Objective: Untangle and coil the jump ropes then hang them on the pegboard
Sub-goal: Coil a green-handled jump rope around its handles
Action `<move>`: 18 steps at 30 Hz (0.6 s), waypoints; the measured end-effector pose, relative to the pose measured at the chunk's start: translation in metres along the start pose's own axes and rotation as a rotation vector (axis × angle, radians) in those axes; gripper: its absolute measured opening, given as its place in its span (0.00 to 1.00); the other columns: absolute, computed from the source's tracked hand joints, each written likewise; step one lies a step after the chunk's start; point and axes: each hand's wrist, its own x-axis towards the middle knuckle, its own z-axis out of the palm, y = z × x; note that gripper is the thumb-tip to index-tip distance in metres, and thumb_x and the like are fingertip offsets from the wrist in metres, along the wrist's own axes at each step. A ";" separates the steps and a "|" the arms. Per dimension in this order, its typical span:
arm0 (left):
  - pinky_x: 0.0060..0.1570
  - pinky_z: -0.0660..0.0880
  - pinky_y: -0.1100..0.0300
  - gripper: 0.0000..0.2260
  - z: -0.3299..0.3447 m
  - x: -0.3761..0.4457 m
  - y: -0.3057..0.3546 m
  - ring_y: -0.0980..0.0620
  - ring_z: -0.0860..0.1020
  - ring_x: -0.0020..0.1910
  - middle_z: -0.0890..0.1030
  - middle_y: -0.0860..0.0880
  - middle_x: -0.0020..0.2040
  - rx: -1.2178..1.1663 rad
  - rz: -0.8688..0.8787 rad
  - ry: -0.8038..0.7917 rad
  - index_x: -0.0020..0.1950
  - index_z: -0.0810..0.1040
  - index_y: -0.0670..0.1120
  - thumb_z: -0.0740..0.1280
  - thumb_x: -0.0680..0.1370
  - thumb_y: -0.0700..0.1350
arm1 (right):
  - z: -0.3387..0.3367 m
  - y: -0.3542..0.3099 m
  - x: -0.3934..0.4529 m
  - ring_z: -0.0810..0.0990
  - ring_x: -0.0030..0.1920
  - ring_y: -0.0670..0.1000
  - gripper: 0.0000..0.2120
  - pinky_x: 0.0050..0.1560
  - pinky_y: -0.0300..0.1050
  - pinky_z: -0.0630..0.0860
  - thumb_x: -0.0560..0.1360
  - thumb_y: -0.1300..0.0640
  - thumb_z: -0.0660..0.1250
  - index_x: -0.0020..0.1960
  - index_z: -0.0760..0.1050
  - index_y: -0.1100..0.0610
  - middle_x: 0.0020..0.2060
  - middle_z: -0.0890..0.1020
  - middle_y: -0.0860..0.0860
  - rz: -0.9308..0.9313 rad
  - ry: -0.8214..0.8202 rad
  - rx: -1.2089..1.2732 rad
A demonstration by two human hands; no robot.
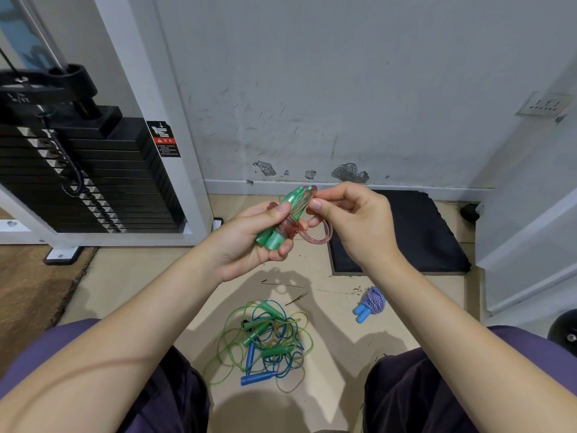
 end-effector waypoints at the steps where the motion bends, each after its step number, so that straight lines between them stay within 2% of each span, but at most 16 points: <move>1: 0.29 0.71 0.64 0.12 0.000 0.000 0.000 0.52 0.72 0.27 0.82 0.46 0.42 0.010 0.008 0.007 0.56 0.75 0.42 0.62 0.76 0.47 | 0.000 0.000 0.000 0.84 0.34 0.57 0.05 0.45 0.56 0.81 0.71 0.67 0.74 0.42 0.82 0.58 0.36 0.85 0.56 0.000 -0.001 0.002; 4: 0.30 0.71 0.63 0.10 0.000 0.001 -0.002 0.51 0.72 0.28 0.82 0.45 0.43 0.030 0.007 0.035 0.53 0.75 0.44 0.64 0.75 0.47 | 0.001 0.001 -0.001 0.83 0.33 0.56 0.06 0.43 0.54 0.80 0.70 0.67 0.75 0.41 0.81 0.58 0.35 0.85 0.57 -0.002 -0.007 0.005; 9: 0.29 0.72 0.63 0.14 0.000 0.001 -0.002 0.50 0.72 0.27 0.83 0.45 0.42 0.054 0.019 0.049 0.58 0.74 0.42 0.65 0.75 0.47 | 0.002 0.003 0.000 0.83 0.32 0.54 0.07 0.41 0.48 0.80 0.70 0.67 0.75 0.42 0.79 0.58 0.32 0.84 0.54 0.015 -0.023 0.010; 12: 0.29 0.72 0.63 0.15 -0.001 0.002 -0.002 0.51 0.73 0.27 0.81 0.48 0.37 0.042 0.035 0.088 0.58 0.73 0.41 0.67 0.75 0.47 | 0.001 0.005 0.001 0.85 0.37 0.57 0.08 0.45 0.54 0.80 0.70 0.66 0.75 0.46 0.79 0.59 0.38 0.84 0.59 0.041 -0.043 0.015; 13: 0.29 0.73 0.62 0.15 -0.002 0.002 -0.003 0.51 0.73 0.28 0.81 0.47 0.37 0.024 0.039 0.105 0.58 0.72 0.41 0.69 0.76 0.47 | 0.001 0.006 0.002 0.85 0.40 0.56 0.09 0.46 0.53 0.81 0.70 0.66 0.75 0.48 0.80 0.58 0.41 0.85 0.59 0.048 -0.064 0.008; 16: 0.27 0.71 0.63 0.17 -0.005 0.005 -0.003 0.51 0.73 0.28 0.80 0.47 0.38 -0.019 0.061 0.132 0.60 0.70 0.40 0.68 0.76 0.48 | 0.002 0.008 0.001 0.82 0.43 0.48 0.14 0.46 0.41 0.80 0.72 0.68 0.73 0.55 0.81 0.57 0.47 0.85 0.56 0.054 -0.125 0.012; 18: 0.26 0.70 0.63 0.18 -0.005 0.005 -0.004 0.51 0.73 0.28 0.81 0.46 0.40 -0.021 0.065 0.133 0.61 0.70 0.40 0.67 0.75 0.48 | 0.003 0.008 0.000 0.82 0.42 0.50 0.14 0.46 0.44 0.80 0.73 0.67 0.72 0.57 0.81 0.57 0.47 0.85 0.58 0.068 -0.117 0.034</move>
